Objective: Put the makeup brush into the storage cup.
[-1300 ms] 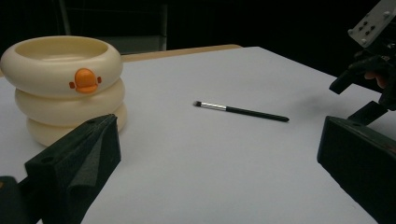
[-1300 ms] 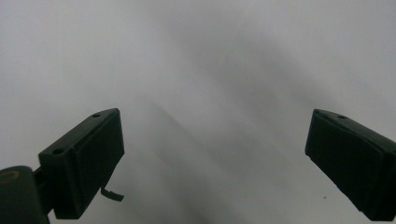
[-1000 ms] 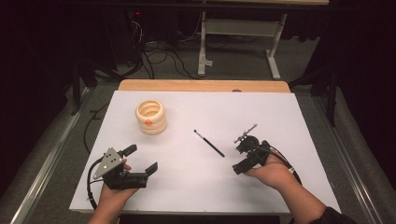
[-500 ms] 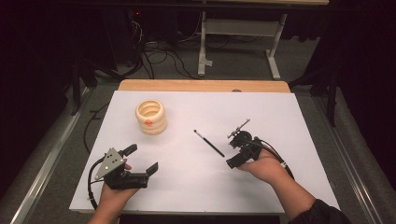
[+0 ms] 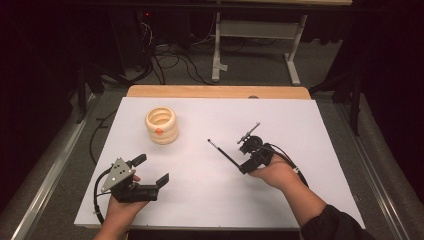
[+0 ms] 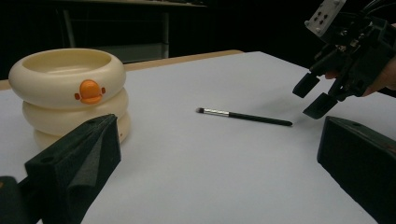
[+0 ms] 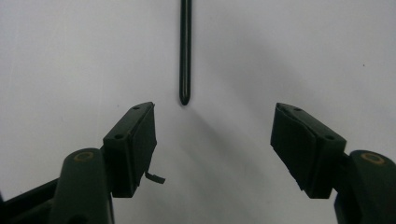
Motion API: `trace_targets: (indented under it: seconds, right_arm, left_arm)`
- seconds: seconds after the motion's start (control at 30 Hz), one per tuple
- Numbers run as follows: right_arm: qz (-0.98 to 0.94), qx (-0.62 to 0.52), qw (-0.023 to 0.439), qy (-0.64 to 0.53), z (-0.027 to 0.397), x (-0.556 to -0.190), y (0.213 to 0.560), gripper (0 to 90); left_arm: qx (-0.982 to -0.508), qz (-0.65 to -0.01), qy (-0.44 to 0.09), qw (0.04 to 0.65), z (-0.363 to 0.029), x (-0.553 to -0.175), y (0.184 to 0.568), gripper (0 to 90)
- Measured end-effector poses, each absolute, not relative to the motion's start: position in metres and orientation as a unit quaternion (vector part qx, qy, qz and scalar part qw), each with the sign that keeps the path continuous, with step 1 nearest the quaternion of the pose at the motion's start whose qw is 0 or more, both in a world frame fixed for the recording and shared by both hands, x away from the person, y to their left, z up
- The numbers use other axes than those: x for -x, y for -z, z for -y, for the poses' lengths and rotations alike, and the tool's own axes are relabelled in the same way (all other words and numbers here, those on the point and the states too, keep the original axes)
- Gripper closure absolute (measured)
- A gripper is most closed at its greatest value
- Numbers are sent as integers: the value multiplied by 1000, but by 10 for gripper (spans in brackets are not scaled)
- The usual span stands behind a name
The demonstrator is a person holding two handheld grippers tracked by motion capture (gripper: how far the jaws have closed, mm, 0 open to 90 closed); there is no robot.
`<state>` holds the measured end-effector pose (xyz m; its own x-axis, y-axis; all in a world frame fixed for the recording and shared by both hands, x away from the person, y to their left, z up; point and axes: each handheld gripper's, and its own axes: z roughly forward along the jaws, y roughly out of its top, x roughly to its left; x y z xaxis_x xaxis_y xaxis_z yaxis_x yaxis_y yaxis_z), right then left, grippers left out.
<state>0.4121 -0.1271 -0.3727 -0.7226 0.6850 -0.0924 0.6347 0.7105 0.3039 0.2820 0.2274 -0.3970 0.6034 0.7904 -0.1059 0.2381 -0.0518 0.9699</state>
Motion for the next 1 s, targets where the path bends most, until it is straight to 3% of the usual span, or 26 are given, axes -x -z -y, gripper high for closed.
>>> trace_targets:
  seconds: [1.0]
  right_arm:
    - [-932, -337, 75, -105, 95, -436, 386, 524]
  left_arm:
    - [-684, -377, -237, 578, -228, -284, 398, 1]
